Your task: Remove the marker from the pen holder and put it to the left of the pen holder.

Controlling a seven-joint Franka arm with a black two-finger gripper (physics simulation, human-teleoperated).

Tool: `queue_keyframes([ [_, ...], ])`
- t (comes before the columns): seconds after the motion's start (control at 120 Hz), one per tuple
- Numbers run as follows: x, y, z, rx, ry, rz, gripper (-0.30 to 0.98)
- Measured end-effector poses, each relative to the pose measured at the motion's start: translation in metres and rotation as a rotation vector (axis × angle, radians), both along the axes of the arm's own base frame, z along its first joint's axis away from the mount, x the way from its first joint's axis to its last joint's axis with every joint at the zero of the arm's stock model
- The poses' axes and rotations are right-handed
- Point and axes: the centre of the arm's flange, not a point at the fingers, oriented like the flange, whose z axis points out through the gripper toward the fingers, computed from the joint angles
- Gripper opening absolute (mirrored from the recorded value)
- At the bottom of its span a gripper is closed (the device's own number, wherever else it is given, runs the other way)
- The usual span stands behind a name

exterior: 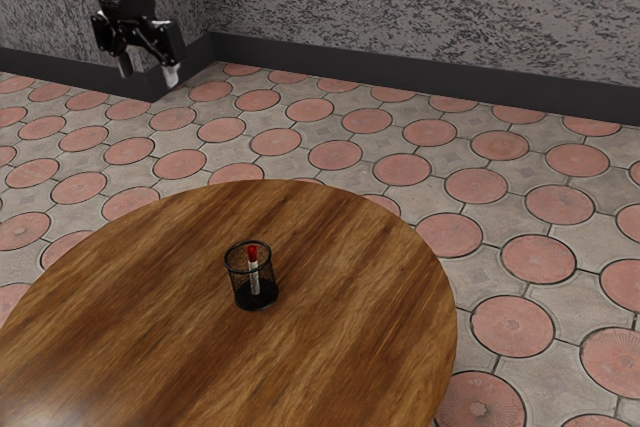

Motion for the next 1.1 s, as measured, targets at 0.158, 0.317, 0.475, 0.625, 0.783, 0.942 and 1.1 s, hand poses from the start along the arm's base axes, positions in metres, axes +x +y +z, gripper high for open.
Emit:
queue_keyframes([
  [0.158, 0.002, -0.008, -0.001, -0.001, 0.003, -0.011, 0.67],
  [0.317, 0.013, -0.036, -0.026, -0.009, 0.043, -0.055, 0.67],
  [0.475, 0.045, -0.071, -0.148, -0.030, 0.180, -0.091, 0.67],
  [0.625, 0.078, -0.098, -0.207, -0.031, 0.168, -0.119, 0.67],
  [0.783, 0.076, -0.123, -0.236, -0.017, 0.143, -0.188, 0.67],
  [0.942, 0.047, -0.113, -0.261, 0.002, 0.134, -0.264, 0.66],
  [1.1, 0.025, -0.123, -0.263, 0.002, 0.078, -0.351, 0.65],
])
